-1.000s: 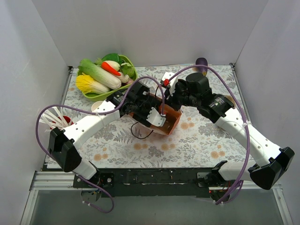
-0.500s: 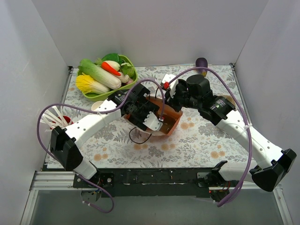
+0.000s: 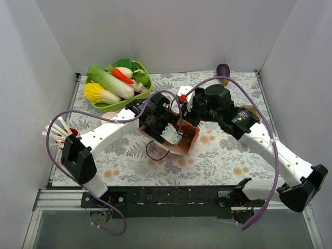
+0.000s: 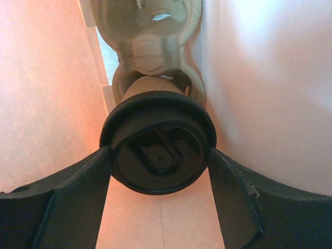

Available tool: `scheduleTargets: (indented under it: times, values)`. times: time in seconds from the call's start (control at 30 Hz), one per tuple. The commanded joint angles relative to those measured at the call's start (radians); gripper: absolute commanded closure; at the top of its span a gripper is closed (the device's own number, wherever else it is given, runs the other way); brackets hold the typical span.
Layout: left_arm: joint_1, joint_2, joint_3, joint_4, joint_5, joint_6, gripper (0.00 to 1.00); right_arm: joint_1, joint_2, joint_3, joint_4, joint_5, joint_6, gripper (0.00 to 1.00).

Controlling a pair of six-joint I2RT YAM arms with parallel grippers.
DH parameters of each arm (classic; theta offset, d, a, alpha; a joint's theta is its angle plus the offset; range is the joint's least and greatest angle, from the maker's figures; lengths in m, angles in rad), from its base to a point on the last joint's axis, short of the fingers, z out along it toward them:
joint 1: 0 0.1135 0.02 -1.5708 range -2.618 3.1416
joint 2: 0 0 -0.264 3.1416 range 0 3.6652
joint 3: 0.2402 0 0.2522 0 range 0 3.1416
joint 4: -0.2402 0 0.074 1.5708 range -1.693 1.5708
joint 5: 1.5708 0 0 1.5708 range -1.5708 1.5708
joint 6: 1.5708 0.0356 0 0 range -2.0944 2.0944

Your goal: Pack the takeout coffee

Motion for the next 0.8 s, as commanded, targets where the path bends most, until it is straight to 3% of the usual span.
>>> scheduleTargets:
  times: [0.0,0.33,0.63,0.67,0.7,0.77]
  values:
    - [-0.006,0.011,-0.016,0.025,-0.024,0.011,1.00,0.017,-0.042,-0.001,0.067,-0.108,0.000,0.99]
    - [-0.004,0.042,-0.054,0.056,-0.004,0.050,1.00,-0.003,-0.029,0.016,0.062,-0.166,0.029,0.99]
    - [0.002,0.125,0.022,0.013,0.083,0.037,1.00,-0.025,-0.024,0.016,0.042,-0.159,0.032,0.99]
    - [0.003,0.131,0.033,0.015,0.086,0.013,0.97,-0.026,-0.024,0.013,0.041,-0.154,0.034,0.99]
    - [0.005,0.134,0.059,0.016,0.091,-0.005,0.78,-0.038,-0.027,0.009,0.038,-0.156,0.036,0.99]
    - [0.008,0.137,0.079,0.028,0.114,-0.038,0.62,-0.058,-0.030,-0.001,0.033,-0.159,0.042,0.99]
